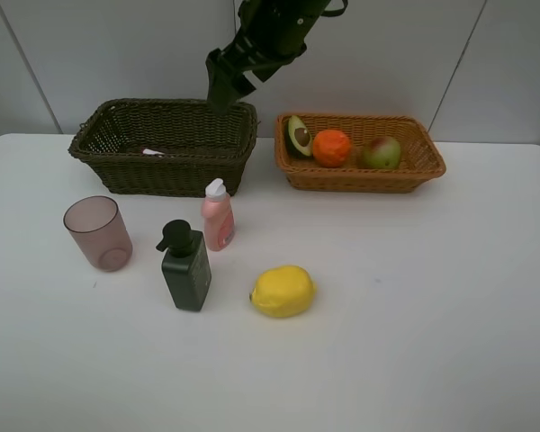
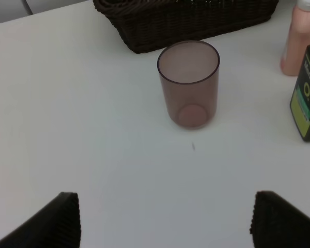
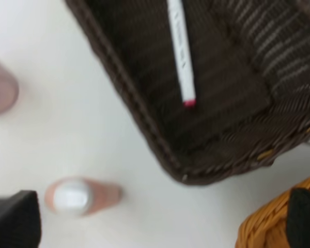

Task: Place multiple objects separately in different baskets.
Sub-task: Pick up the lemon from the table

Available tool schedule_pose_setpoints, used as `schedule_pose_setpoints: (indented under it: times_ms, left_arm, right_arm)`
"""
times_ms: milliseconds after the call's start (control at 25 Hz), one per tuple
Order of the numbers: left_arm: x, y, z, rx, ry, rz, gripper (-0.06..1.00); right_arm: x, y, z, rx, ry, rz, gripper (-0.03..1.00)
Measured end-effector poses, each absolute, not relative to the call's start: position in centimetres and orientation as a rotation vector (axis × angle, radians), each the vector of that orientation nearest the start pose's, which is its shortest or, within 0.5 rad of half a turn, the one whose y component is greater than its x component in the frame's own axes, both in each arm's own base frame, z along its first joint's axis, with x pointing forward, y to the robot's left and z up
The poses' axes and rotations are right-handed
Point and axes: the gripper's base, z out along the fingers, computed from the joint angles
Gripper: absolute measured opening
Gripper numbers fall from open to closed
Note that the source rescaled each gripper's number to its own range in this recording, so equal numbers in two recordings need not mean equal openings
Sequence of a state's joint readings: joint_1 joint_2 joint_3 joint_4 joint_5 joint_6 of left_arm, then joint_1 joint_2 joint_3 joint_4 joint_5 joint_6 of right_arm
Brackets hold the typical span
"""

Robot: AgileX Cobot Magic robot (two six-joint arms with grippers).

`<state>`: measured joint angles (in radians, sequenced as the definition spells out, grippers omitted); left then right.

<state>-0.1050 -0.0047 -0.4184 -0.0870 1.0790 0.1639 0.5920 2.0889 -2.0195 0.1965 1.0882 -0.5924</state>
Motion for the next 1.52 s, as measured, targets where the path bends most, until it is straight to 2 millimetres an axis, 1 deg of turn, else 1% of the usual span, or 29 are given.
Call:
schedule_pose_setpoints:
  times_ms: [200, 360, 440, 600, 720, 760, 1000, 1200, 1320, 1520]
  left_arm:
    - [0.1, -0.7, 25.3, 0.287, 2.117, -0.072, 0.89]
    - [0.1, -0.7, 25.3, 0.287, 2.117, -0.072, 0.89]
    - [0.1, -0.7, 25.3, 0.287, 2.117, -0.072, 0.89]
    - [0.1, -0.7, 25.3, 0.287, 2.117, -0.072, 0.89]
    - [0.1, -0.7, 25.3, 0.287, 2.117, -0.072, 0.89]
    - [0.1, -0.7, 25.3, 0.287, 2.117, -0.072, 0.89]
    - [0.1, -0.7, 25.3, 0.287, 2.117, -0.072, 0.89]
    - [0.1, -0.7, 25.3, 0.287, 2.117, -0.072, 0.89]
    - [0.1, -0.7, 25.3, 0.287, 2.117, -0.072, 0.89]
    - [0.1, -0.7, 25.3, 0.287, 2.117, -0.072, 0.89]
  right_arm:
    - [37.0, 26.9, 29.3, -1.606, 2.221, 0.243, 1.00]
    - [36.8, 26.8, 28.7, -1.667, 2.205, 0.248, 1.00]
    - [36.5, 26.6, 27.7, -1.701, 2.224, 0.253, 1.00]
    - [35.7, 26.1, 24.7, -1.799, 2.282, 0.263, 1.00]
    - [34.9, 25.6, 23.1, -1.860, 2.315, 0.273, 1.00]
    - [34.7, 25.4, 22.7, -1.880, 2.320, 0.275, 1.00]
    - [32.6, 24.2, 21.9, -1.971, 2.321, 0.302, 1.00]
    - [31.1, 23.2, 19.3, -2.002, 2.328, 0.311, 1.00]
    - [30.4, 22.6, 18.3, -1.994, 2.304, 0.292, 1.00]
    - [29.0, 22.7, 16.4, -2.026, 2.261, 0.272, 1.00]
